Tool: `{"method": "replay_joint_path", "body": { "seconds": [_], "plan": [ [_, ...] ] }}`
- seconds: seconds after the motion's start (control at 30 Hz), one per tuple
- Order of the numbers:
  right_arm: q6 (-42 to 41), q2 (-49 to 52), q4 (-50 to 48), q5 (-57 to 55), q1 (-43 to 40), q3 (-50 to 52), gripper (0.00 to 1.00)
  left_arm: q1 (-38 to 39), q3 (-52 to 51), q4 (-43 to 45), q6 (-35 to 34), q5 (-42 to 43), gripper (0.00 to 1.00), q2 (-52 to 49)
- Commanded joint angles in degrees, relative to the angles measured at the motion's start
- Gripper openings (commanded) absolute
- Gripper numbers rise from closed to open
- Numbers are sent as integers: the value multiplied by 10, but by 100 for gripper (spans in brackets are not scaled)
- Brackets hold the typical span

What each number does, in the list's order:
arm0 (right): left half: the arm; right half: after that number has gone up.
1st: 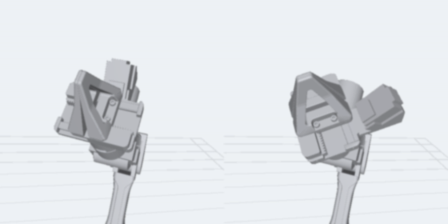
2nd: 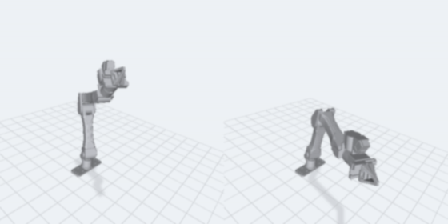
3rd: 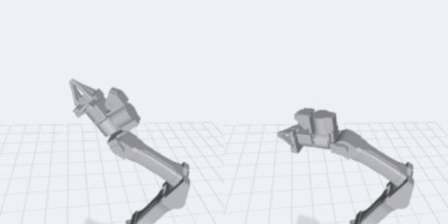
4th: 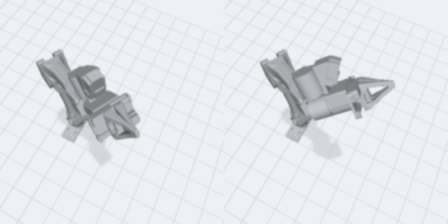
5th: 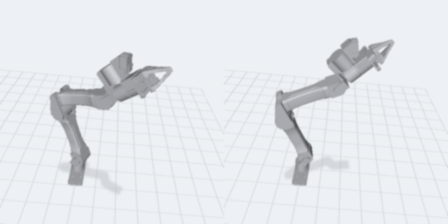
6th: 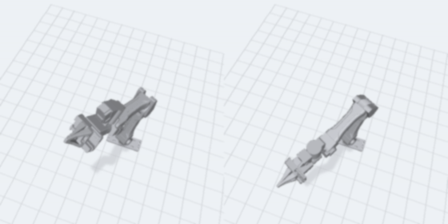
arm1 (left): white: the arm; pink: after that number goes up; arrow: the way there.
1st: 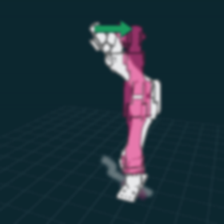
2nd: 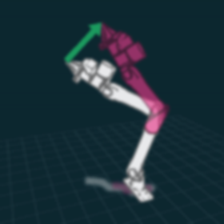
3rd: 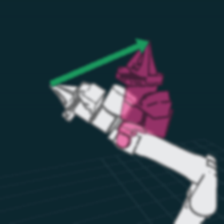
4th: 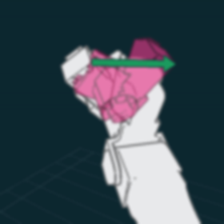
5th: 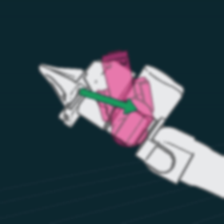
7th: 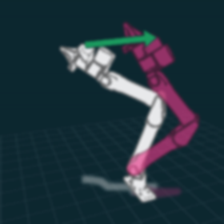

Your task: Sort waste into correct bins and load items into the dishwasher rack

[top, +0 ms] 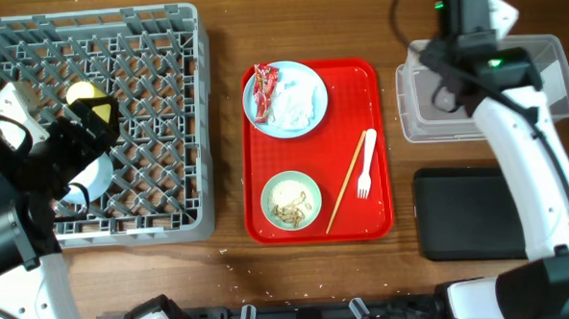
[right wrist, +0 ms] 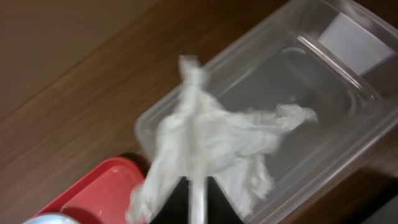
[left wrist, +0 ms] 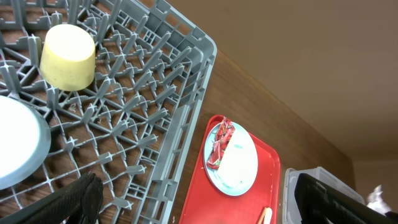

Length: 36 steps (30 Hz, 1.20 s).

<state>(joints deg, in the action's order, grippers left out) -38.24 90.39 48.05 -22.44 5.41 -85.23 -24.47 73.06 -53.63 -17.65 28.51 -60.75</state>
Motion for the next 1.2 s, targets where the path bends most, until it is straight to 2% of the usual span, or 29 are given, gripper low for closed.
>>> {"method": "replay_joint_path", "body": {
  "seconds": [0.0,0.03,0.07,0.17,0.27,0.3,0.4,0.5,0.6,0.73,0.83,0.93,1.0,1.03,1.17],
  "plan": [
    [-7,36,-2,48,-41,-2,82,2,1,1,5,-1,100,3],
    [-6,43,-2,59,-47,-2,97,2,1,1,5,-1,100,3],
    [1,48,-2,71,-52,-2,100,2,1,1,5,-1,100,3],
    [82,53,-3,155,-56,-2,100,2,1,2,5,-1,100,3],
    [162,45,-14,318,-49,-2,99,2,1,1,5,-1,100,3],
    [174,40,-22,385,-42,-2,99,2,1,1,5,-1,100,3],
    [173,30,-55,470,-4,-2,99,2,1,1,5,-1,100,3],
    [185,32,-74,452,54,-2,99,2,1,1,5,-1,100,3],
    [189,54,-74,331,141,3,100,2,1,1,5,-1,100,3],
    [220,126,-93,248,226,6,100,2,1,1,5,-1,100,3],
    [214,178,-127,192,252,6,99,2,1,1,5,-1,100,3],
    [198,225,-164,190,257,6,95,2,1,2,5,-1,100,3],
    [180,256,-183,194,256,6,75,2,1,1,5,-1,100,3],
    [181,263,-189,198,256,6,70,2,1,1,5,-1,100,3],
    [183,292,-203,204,258,6,70,2,1,1,5,-1,100,3]
  ]
}}
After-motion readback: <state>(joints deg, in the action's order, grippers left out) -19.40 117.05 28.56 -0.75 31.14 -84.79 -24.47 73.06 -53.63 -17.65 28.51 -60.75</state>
